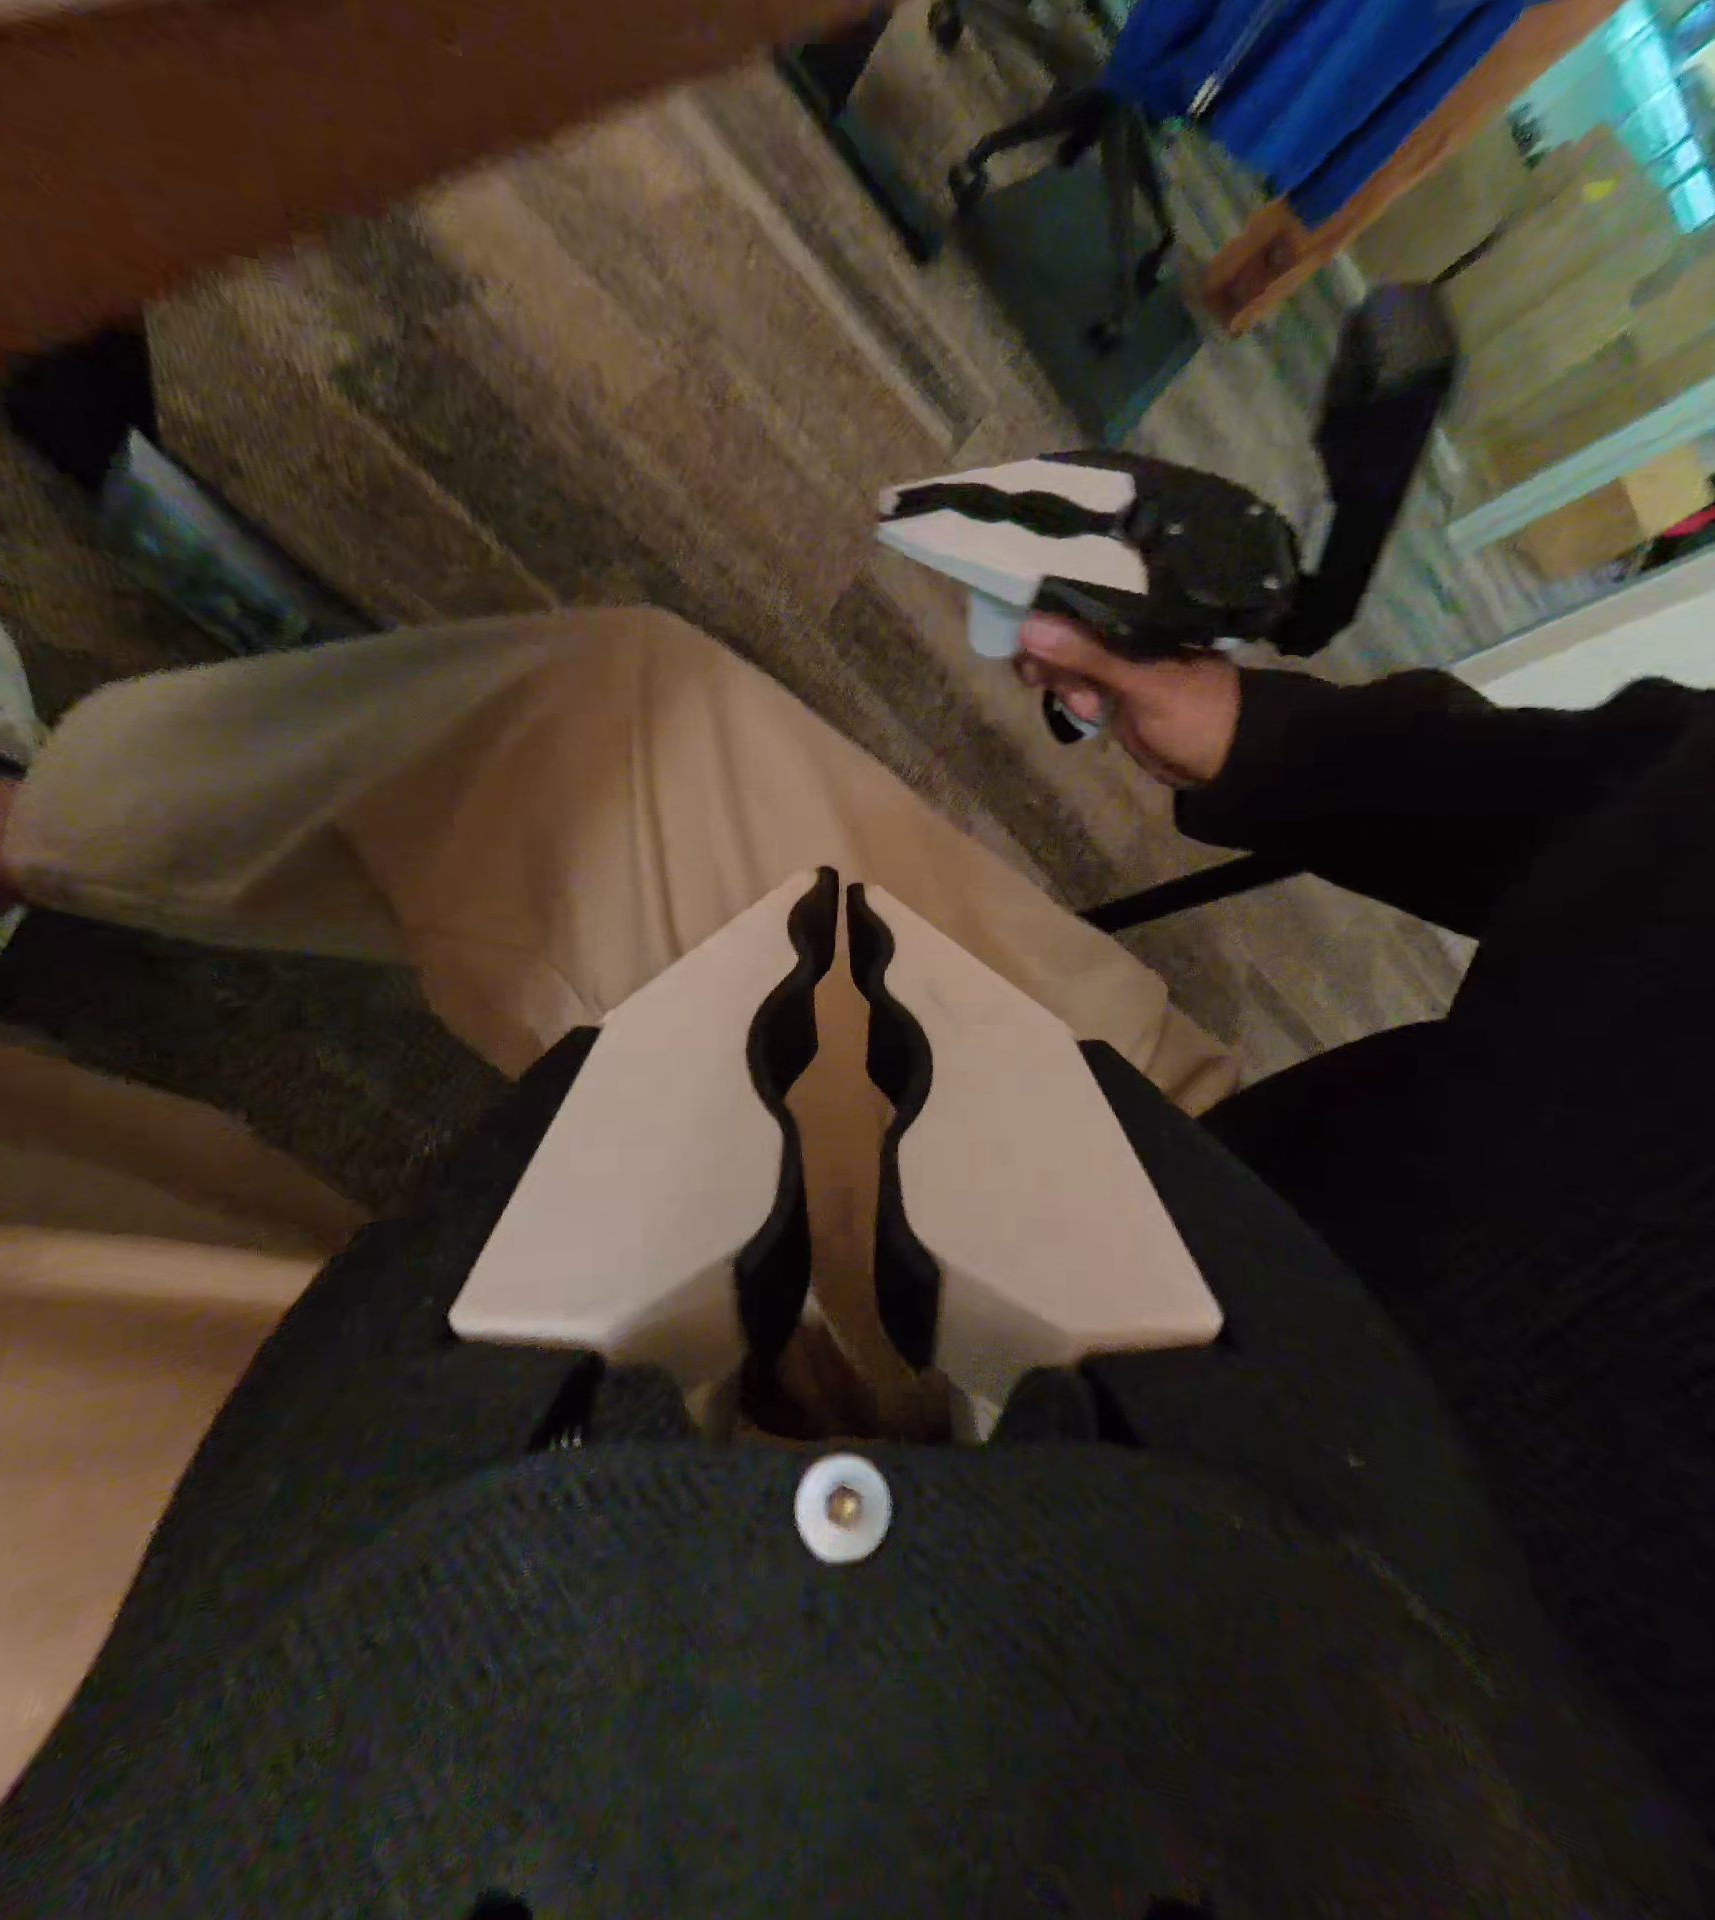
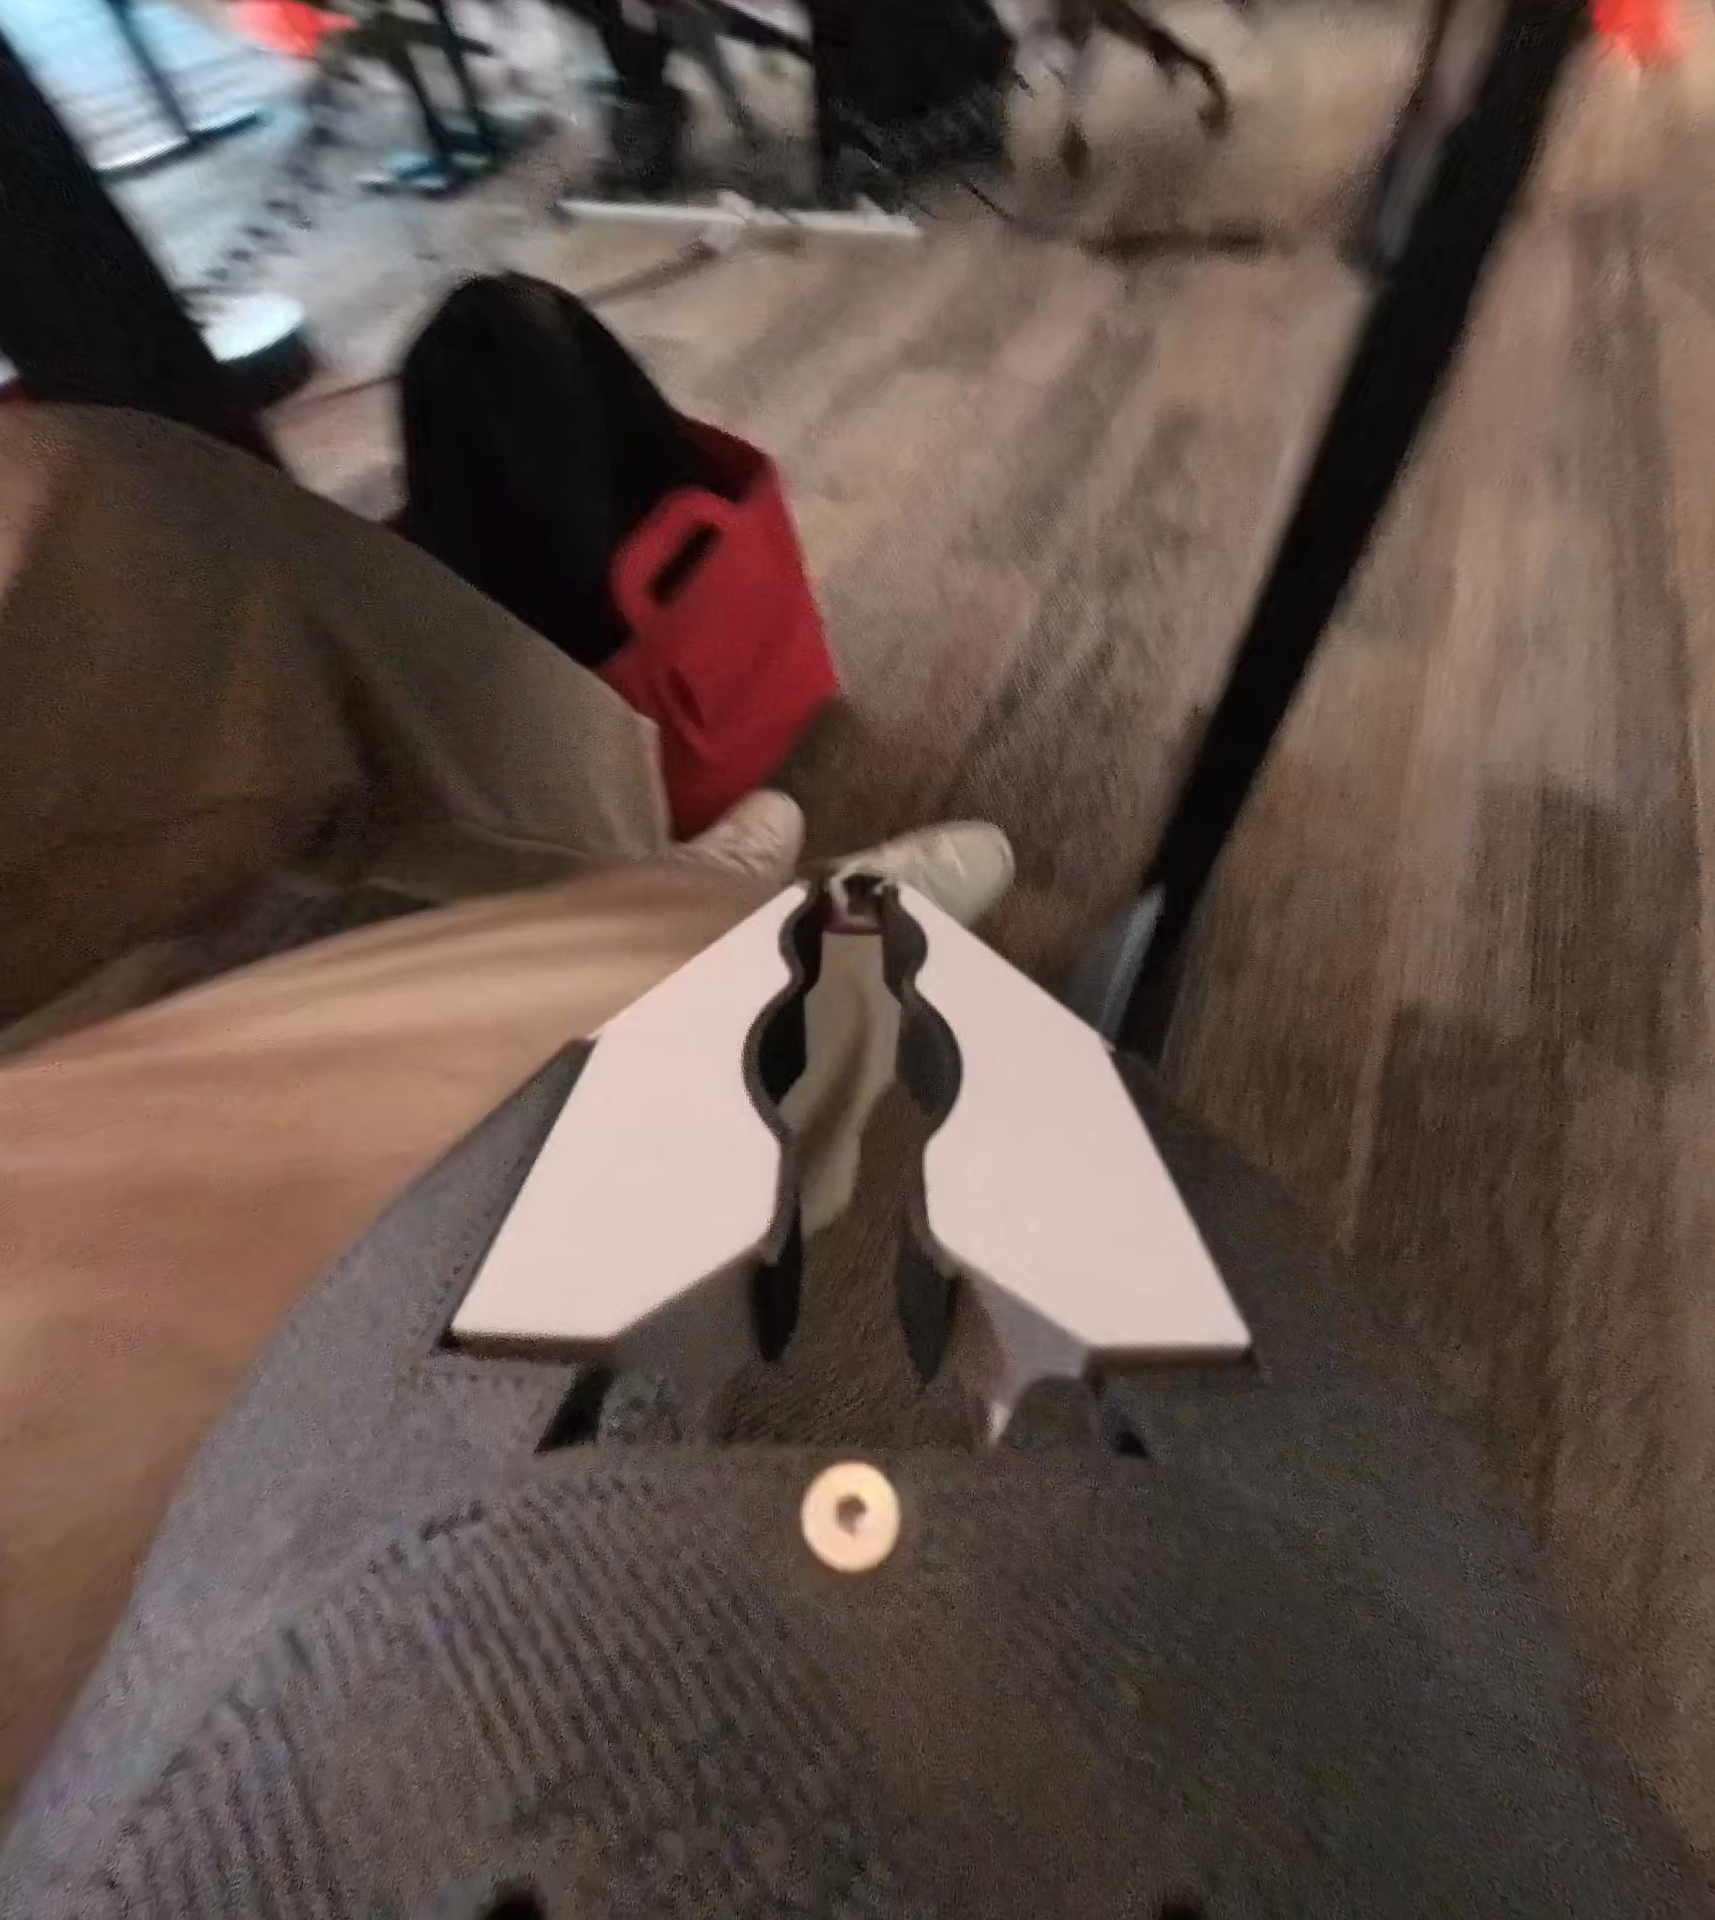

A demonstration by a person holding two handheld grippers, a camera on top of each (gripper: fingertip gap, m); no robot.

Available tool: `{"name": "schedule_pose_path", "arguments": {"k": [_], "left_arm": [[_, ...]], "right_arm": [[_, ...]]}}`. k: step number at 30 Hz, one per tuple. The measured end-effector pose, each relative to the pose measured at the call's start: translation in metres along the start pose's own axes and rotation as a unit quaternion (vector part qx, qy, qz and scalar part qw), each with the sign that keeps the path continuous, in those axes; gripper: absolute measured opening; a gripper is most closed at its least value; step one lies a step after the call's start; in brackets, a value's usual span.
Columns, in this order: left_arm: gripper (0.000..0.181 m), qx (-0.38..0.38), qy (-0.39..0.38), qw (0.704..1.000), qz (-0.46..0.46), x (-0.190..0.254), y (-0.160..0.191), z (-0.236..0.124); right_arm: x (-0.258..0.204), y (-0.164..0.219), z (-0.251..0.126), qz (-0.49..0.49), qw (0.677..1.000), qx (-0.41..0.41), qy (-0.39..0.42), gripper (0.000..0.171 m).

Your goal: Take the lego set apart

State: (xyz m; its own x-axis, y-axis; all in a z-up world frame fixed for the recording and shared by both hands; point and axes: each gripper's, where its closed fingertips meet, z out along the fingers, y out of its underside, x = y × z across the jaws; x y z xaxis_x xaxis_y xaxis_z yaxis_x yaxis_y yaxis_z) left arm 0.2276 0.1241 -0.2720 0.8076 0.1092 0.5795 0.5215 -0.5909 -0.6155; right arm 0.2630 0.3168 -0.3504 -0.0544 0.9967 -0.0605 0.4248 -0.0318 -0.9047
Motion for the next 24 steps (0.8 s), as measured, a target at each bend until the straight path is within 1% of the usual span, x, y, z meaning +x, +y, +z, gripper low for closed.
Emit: {"name": "schedule_pose_path", "arguments": {"k": [1,2,3,5,6,7,9,11,13,16,18,19,21,23,24], "left_arm": [[0.0,0.012,0.005,1.0,0.007,-0.004,-0.008,-0.006],[0.0,0.02,0.003,1.0,0.016,-0.012,-0.013,-0.012],[0.0,0.021,-0.009,0.999,0.024,-0.024,-0.013,-0.016],[0.0,-0.001,-0.041,0.998,0.042,-0.05,0.001,-0.019],[0.0,-0.012,-0.042,0.998,0.049,-0.057,0.008,-0.019],[0.0,-0.014,-0.03,0.998,0.053,-0.058,0.011,-0.021],[0.0,-0.006,0.008,0.998,0.06,-0.051,0.002,-0.028],[0.0,0.016,0.046,0.995,0.088,-0.042,-0.02,-0.04],[0.0,0.038,0.091,0.988,0.116,-0.03,-0.044,-0.055],[0.0,0.075,0.144,0.98,0.119,-0.02,-0.079,-0.08],[0.0,0.117,0.161,0.973,0.115,-0.021,-0.109,-0.097],[0.0,0.145,0.162,0.969,0.115,-0.023,-0.128,-0.106],[0.0,0.199,0.135,0.963,0.119,-0.036,-0.167,-0.123],[0.0,0.236,0.078,0.959,0.136,-0.06,-0.199,-0.134],[0.001,0.245,0.046,0.956,0.152,-0.074,-0.21,-0.138]], "right_arm": [[-0.022,-0.028,-0.004,-0.047,0.998,0.008,-0.03,0.01],[-0.041,-0.052,-0.004,-0.078,0.996,0.013,-0.046,0.01],[-0.059,-0.073,-0.002,-0.087,0.994,0.021,-0.057,0.01],[-0.092,-0.112,0.006,-0.075,0.992,0.03,-0.093,0.01],[-0.103,-0.13,0.013,-0.071,0.992,0.034,-0.099,0.01],[-0.112,-0.147,0.019,-0.067,0.991,0.044,-0.103,0.01],[-0.135,-0.181,0.032,-0.05,0.986,0.073,-0.139,0.009],[-0.166,-0.206,0.043,-0.023,0.974,0.092,-0.207,0.01],[-0.182,-0.221,0.058,-0.006,0.967,0.096,-0.235,0.009],[-0.177,-0.256,0.08,0.019,0.967,0.128,-0.218,0.01],[-0.165,-0.277,0.095,0.05,0.967,0.145,-0.204,0.009],[-0.16,-0.287,0.102,0.066,0.965,0.155,-0.199,0.009],[-0.152,-0.303,0.114,0.091,0.96,0.173,-0.199,0.009],[-0.141,-0.314,0.129,0.1,0.958,0.193,-0.189,0.009],[-0.135,-0.316,0.138,0.118,0.957,0.189,-0.184,0.009]]}}
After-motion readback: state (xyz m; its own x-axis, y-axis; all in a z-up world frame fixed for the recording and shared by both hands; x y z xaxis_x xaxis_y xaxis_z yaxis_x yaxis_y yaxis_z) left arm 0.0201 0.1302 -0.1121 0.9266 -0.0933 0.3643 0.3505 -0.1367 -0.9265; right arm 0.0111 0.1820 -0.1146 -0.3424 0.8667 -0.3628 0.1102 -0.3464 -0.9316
